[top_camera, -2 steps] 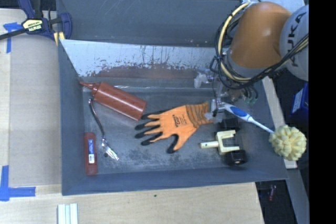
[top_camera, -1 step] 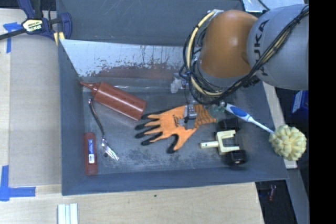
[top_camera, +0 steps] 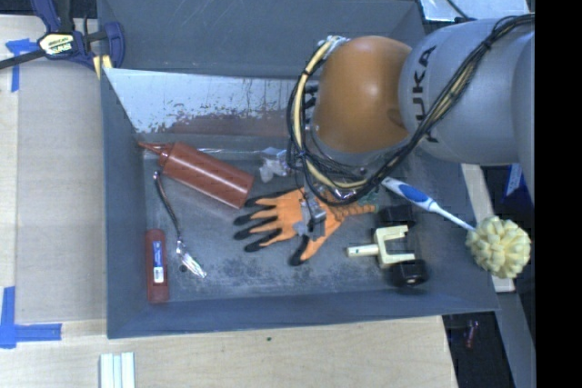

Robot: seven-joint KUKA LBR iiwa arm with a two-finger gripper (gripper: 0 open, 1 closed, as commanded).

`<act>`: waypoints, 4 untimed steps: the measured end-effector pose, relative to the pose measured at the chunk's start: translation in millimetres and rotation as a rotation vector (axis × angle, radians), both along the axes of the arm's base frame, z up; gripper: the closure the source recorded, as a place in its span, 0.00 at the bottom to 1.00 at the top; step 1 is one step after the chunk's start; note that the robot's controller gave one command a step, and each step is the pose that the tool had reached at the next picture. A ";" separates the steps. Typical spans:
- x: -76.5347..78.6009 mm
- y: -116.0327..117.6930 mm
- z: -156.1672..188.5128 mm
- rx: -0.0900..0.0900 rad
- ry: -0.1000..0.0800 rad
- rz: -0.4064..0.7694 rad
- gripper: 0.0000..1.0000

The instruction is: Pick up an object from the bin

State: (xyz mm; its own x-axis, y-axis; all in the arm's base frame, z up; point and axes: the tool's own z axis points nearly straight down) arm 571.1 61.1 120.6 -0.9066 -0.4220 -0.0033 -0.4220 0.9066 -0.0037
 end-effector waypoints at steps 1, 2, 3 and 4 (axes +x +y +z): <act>3.3 -10.2 -52.0 0.000 -0.006 -0.128 0.00; 6.5 -17.5 -49.2 0.005 -0.014 -0.038 1.00; 6.6 -17.4 -49.1 0.005 -0.014 -0.038 1.00; 4.7 -17.6 -20.0 0.004 -0.009 -0.038 1.00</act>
Offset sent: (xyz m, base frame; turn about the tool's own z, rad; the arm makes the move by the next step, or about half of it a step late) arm 0.0052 -0.0178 -0.0506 0.0354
